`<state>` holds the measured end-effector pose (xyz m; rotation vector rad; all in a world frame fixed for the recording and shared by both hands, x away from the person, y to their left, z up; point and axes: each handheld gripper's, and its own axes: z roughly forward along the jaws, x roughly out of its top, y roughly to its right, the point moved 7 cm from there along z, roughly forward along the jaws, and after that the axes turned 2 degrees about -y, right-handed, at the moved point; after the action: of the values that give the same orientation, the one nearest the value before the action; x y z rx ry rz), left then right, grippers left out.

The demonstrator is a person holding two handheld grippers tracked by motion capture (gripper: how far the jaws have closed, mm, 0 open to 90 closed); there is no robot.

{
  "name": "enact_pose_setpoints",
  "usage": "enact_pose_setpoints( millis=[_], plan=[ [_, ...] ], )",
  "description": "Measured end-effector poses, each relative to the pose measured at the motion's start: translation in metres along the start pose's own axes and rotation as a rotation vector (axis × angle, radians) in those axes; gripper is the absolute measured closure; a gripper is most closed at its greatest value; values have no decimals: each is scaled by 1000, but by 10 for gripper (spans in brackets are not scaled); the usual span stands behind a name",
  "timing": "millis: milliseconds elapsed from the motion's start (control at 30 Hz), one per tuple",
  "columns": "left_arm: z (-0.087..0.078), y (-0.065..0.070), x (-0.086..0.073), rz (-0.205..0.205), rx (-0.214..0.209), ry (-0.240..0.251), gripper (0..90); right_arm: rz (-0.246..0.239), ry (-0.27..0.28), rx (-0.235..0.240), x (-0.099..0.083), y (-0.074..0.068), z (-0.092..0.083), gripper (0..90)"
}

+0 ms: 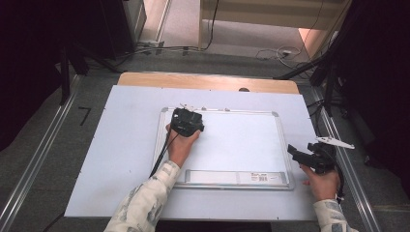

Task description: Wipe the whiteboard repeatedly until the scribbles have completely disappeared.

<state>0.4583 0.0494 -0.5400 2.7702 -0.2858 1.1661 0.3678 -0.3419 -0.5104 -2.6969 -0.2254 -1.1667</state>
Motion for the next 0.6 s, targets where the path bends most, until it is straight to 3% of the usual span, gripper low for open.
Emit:
enact_pose_setpoints(
  millis=[133, 267, 500, 600],
  plan=[
    [1, -15, 2, -20, 17, 0, 404, 6, 0, 0, -1, 2, -1, 150],
    [-3, -24, -2, -14, 24, -8, 404, 9, 2, -1, -1, 3, -2, 150],
    [-16, -35, -15, -14, 27, -11, 405, 4, 0, -3, -1, 2, -2, 150],
    [-24, -34, -23, -9, 24, -10, 405, 3, 2, -1, -1, 1, -2, 150]
  ],
)
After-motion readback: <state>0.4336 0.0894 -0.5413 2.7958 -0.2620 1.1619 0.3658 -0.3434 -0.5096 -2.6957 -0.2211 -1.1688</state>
